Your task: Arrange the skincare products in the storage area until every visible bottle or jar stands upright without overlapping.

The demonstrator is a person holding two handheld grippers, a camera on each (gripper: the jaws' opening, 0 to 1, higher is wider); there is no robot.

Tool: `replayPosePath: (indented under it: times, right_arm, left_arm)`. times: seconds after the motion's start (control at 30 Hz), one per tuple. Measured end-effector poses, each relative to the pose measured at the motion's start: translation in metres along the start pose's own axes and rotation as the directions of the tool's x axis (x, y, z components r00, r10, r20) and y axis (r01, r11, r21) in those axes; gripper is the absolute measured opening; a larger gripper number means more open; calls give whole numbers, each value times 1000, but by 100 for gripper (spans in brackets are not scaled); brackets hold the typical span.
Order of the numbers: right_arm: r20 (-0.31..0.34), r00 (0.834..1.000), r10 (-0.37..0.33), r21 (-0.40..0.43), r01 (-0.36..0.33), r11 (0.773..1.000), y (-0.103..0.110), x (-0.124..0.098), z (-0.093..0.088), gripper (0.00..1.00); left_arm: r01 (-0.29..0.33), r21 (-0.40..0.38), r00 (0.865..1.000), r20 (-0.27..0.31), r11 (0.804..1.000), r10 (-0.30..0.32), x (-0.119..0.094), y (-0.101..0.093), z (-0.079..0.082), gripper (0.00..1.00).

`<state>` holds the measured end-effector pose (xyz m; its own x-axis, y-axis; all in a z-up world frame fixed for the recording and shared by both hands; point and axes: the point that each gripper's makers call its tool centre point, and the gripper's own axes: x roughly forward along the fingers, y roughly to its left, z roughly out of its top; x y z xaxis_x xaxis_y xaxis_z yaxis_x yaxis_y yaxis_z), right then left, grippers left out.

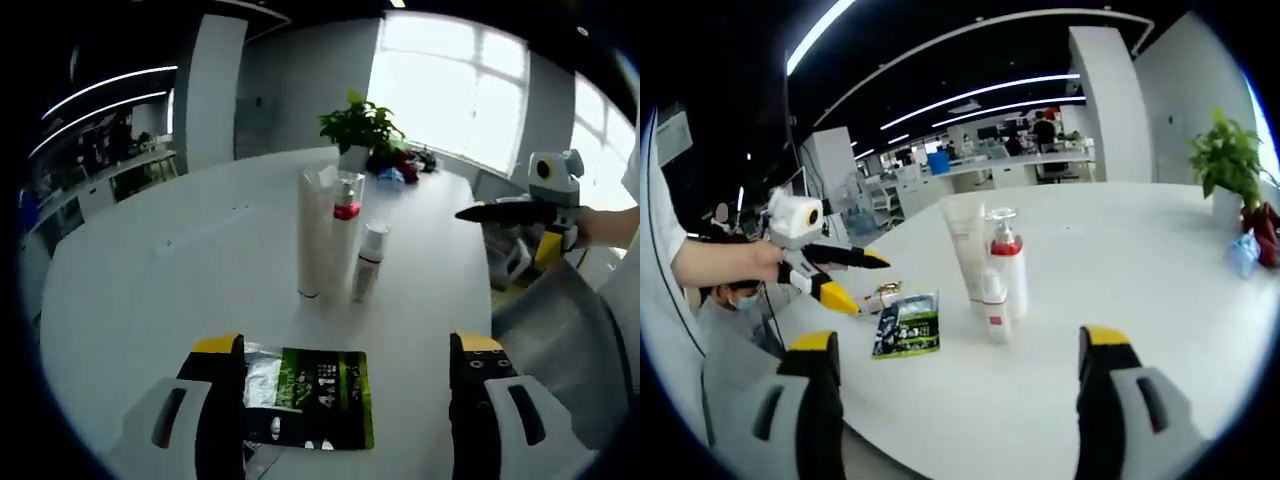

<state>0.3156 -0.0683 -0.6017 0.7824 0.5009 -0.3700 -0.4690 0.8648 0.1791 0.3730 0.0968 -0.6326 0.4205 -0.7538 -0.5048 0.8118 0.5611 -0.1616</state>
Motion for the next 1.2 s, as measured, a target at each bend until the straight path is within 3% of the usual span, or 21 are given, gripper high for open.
replayPosePath:
  times: [0.2,0.5,1.2]
  right_arm:
    - [-3,1000,12,-6,-12,1000,6,-4,-2,100]
    - [-9,1000,22,-15,-22,1000,11,-12,-6,100]
    - [-9,999,35,-11,-35,999,17,-29,-20,100]
  left_arm:
    - [-52,-58,999,5,997,52,-21,-10,-20,89]
    - [-123,-113,992,12,986,125,-46,-19,-36,94]
    - [-217,-196,974,19,956,225,-74,-44,-57,97]
